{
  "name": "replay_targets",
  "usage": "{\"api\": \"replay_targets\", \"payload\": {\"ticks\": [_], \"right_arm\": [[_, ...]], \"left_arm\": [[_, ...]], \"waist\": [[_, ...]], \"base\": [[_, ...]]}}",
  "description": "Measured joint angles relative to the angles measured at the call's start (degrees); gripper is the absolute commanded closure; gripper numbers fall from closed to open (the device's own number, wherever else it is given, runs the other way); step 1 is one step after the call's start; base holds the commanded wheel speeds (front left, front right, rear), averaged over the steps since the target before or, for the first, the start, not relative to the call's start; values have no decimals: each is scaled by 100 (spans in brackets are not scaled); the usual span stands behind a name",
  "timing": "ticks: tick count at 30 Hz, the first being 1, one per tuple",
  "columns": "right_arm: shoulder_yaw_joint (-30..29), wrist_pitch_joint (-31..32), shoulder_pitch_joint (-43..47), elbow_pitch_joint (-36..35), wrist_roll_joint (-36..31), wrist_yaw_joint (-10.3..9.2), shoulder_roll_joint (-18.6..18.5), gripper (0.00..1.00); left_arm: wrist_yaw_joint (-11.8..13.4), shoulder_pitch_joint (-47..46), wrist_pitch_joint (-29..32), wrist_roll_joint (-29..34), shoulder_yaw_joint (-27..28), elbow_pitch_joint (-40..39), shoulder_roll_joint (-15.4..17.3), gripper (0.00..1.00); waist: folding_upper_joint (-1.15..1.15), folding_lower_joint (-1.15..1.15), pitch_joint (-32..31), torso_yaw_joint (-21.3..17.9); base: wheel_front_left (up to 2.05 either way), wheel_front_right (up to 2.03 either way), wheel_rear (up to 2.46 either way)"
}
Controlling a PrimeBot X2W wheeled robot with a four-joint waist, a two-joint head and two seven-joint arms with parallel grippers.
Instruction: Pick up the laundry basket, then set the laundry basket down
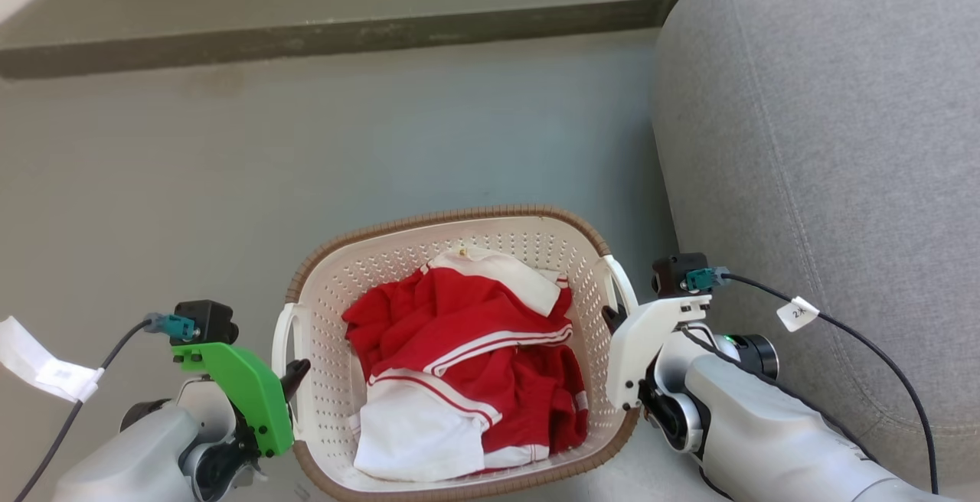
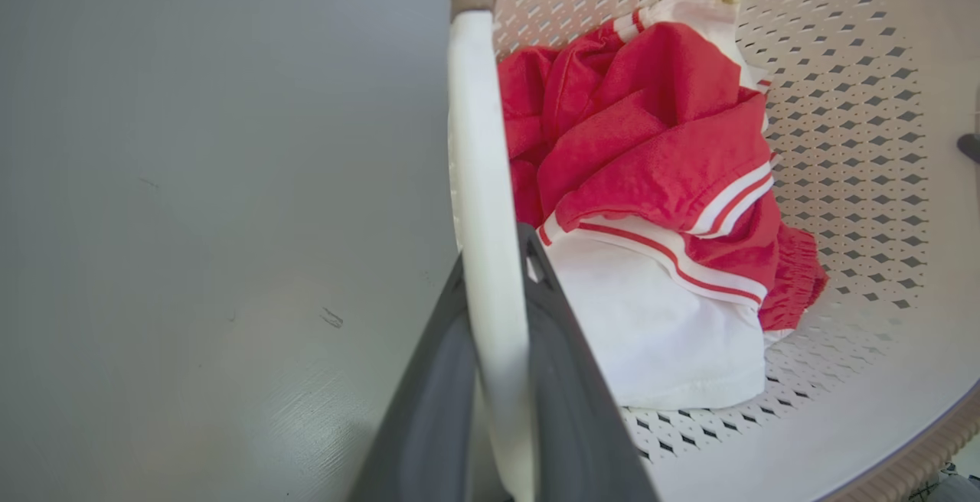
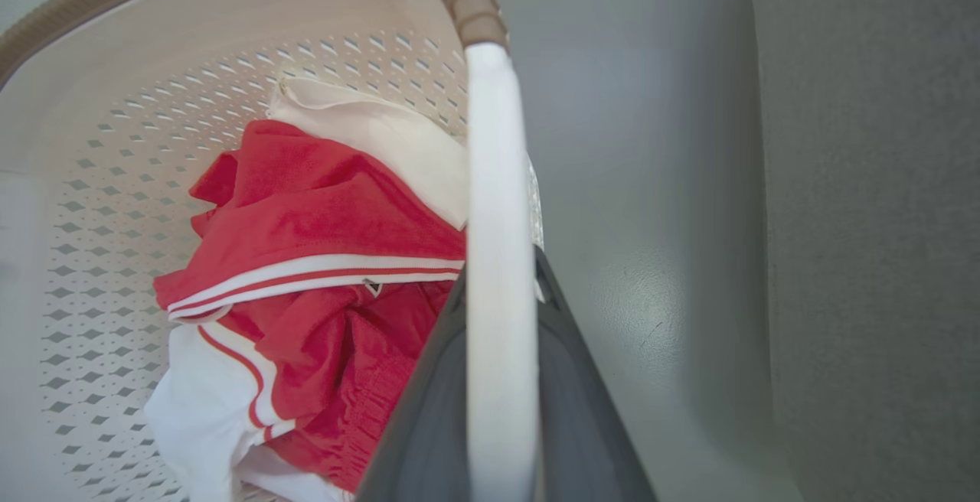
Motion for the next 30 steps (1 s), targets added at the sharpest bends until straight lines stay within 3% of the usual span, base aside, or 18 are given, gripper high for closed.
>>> {"api": "replay_targets", "payload": {"ticks": [30], "right_arm": [[352, 252, -4, 162, 533, 107, -24, 100]], "left_arm": [[-4, 1, 590, -52, -48, 466, -282, 100]], "waist": [[0, 0, -352, 6]], "base": [[0, 0, 0]]}}
